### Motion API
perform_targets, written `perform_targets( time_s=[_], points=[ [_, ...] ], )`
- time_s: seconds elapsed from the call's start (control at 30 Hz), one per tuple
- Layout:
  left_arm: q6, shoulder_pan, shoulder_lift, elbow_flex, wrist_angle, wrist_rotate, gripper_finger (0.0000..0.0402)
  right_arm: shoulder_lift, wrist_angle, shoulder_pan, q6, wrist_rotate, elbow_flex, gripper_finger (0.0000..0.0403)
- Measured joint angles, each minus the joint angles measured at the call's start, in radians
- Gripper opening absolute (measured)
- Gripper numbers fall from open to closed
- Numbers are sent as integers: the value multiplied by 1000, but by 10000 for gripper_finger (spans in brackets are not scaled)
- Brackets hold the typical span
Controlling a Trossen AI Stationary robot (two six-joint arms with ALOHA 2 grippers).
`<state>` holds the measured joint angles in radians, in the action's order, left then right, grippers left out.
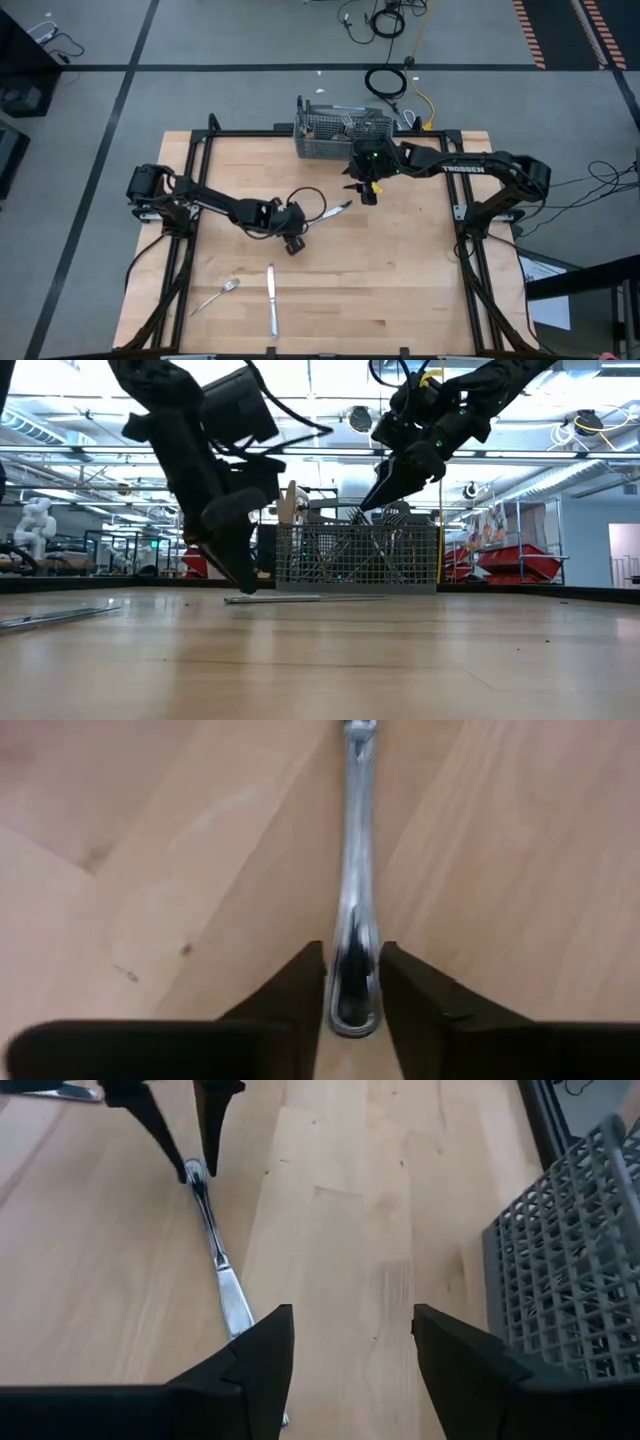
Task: Sort silverware
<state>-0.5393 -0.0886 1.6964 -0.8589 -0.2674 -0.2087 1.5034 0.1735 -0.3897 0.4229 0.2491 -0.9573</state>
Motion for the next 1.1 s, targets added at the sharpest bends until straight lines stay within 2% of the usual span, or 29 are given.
perform_targets(
  time_s=[0.13,0.33,0.6,0.73,0.97,1.03,1.1],
  points=[
    [1,-41,-19,3,57,-90,153,0,0,-2,-42,13,0,194],
    [48,-104,-21,24,59,-226,210,0,-5,-1,-70,16,0,194],
    [49,-112,-21,187,376,-294,257,0,-5,-1,-99,16,0,194],
    [39,-115,23,257,490,-294,264,0,-6,-1,-126,16,0,194],
    [65,-121,151,261,674,-281,262,0,-28,-1,-161,12,0,194],
    [20,-127,193,259,679,-307,244,0,-37,-1,-171,11,0,194],
    [1,-138,230,256,693,-331,208,0,-35,-1,-179,11,-1,194]
  ],
)
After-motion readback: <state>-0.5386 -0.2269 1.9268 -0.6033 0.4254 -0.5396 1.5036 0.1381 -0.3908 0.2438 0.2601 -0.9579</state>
